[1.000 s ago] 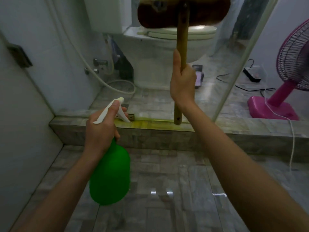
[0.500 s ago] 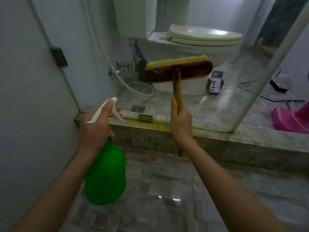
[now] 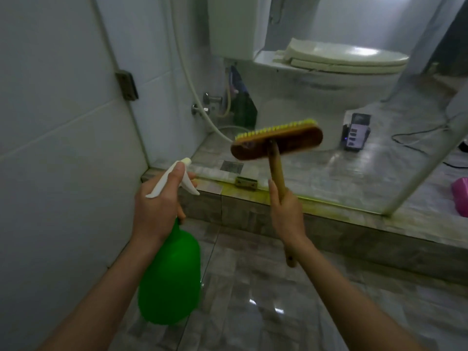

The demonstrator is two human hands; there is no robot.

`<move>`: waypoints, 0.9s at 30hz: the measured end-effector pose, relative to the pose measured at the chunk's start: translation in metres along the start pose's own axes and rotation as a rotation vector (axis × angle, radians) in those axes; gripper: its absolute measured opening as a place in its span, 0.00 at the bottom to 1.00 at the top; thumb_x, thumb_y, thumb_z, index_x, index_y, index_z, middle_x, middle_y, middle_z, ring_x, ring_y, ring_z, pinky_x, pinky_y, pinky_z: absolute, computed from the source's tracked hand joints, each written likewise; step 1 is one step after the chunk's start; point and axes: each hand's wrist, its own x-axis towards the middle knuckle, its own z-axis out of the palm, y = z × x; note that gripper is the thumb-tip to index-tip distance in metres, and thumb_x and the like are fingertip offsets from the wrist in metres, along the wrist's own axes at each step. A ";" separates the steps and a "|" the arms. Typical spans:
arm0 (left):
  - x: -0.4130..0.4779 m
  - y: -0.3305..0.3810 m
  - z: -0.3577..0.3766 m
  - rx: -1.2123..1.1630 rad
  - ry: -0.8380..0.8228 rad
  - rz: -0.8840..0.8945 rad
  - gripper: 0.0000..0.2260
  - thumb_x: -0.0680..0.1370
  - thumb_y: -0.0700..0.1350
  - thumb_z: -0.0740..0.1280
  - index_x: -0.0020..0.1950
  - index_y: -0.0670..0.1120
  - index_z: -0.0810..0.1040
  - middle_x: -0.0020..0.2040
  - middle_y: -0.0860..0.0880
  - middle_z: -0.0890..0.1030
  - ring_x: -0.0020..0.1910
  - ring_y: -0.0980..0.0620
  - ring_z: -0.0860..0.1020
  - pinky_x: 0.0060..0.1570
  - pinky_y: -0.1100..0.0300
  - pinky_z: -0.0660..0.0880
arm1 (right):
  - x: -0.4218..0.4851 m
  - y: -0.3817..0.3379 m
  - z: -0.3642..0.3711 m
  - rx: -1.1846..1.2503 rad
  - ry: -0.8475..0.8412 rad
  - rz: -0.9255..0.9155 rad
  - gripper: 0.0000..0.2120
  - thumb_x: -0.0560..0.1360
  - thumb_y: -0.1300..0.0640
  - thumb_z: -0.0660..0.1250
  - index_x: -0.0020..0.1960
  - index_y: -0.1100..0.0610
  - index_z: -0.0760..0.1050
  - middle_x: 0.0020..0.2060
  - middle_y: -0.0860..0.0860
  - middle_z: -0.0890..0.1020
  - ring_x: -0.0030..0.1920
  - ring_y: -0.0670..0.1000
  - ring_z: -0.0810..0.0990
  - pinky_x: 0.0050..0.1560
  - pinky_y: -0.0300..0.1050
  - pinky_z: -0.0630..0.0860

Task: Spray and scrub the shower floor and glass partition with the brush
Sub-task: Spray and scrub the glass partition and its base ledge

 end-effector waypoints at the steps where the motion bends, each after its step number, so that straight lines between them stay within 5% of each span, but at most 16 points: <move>1: 0.001 -0.001 -0.001 0.009 0.005 -0.007 0.14 0.81 0.57 0.64 0.40 0.63 0.86 0.43 0.36 0.85 0.20 0.50 0.73 0.31 0.58 0.70 | 0.015 -0.032 0.000 0.009 -0.002 -0.078 0.21 0.78 0.38 0.55 0.35 0.52 0.68 0.26 0.47 0.71 0.24 0.45 0.68 0.24 0.42 0.64; 3: 0.002 -0.002 -0.004 0.021 0.014 -0.012 0.18 0.83 0.54 0.64 0.37 0.67 0.85 0.43 0.32 0.84 0.19 0.51 0.72 0.29 0.60 0.70 | 0.044 -0.089 0.002 -0.018 -0.019 -0.201 0.22 0.78 0.38 0.55 0.35 0.53 0.68 0.26 0.47 0.71 0.25 0.45 0.69 0.24 0.39 0.63; 6: 0.003 0.000 -0.009 0.028 0.017 0.004 0.22 0.85 0.52 0.61 0.34 0.70 0.83 0.39 0.50 0.87 0.18 0.52 0.71 0.29 0.61 0.70 | 0.058 -0.109 0.007 -0.060 -0.032 -0.288 0.23 0.78 0.37 0.55 0.36 0.54 0.69 0.27 0.48 0.72 0.26 0.47 0.70 0.25 0.40 0.64; 9: 0.004 0.003 -0.020 0.011 0.053 0.000 0.21 0.84 0.54 0.62 0.34 0.69 0.83 0.38 0.57 0.86 0.18 0.52 0.71 0.30 0.61 0.71 | 0.029 -0.037 0.014 -0.101 -0.076 -0.143 0.26 0.76 0.33 0.54 0.39 0.55 0.72 0.29 0.50 0.74 0.27 0.50 0.73 0.27 0.49 0.71; 13: 0.006 0.001 -0.044 -0.045 0.114 -0.015 0.13 0.76 0.62 0.63 0.36 0.66 0.85 0.41 0.46 0.87 0.27 0.40 0.76 0.34 0.55 0.74 | -0.021 0.038 0.018 -0.114 -0.168 0.114 0.30 0.70 0.28 0.53 0.41 0.55 0.75 0.30 0.53 0.77 0.29 0.54 0.76 0.32 0.59 0.76; 16: 0.006 -0.003 -0.058 -0.018 0.131 -0.006 0.14 0.77 0.61 0.63 0.36 0.65 0.85 0.44 0.41 0.87 0.25 0.40 0.76 0.33 0.55 0.73 | 0.007 -0.015 0.047 -0.081 -0.166 -0.007 0.26 0.76 0.34 0.54 0.44 0.57 0.76 0.30 0.52 0.76 0.28 0.51 0.75 0.29 0.54 0.73; 22: 0.001 -0.004 -0.068 0.021 0.160 -0.010 0.19 0.83 0.54 0.62 0.37 0.68 0.84 0.42 0.57 0.87 0.19 0.49 0.72 0.25 0.61 0.71 | 0.060 -0.140 0.081 -0.167 -0.236 -0.295 0.23 0.78 0.37 0.55 0.41 0.56 0.72 0.32 0.50 0.76 0.31 0.50 0.75 0.28 0.43 0.68; 27: 0.000 -0.006 -0.078 0.014 0.188 -0.024 0.15 0.78 0.59 0.62 0.37 0.68 0.85 0.42 0.56 0.87 0.31 0.42 0.79 0.30 0.58 0.73 | 0.015 -0.026 0.046 -0.206 -0.256 -0.046 0.24 0.77 0.37 0.56 0.39 0.57 0.74 0.30 0.53 0.77 0.28 0.52 0.75 0.29 0.50 0.72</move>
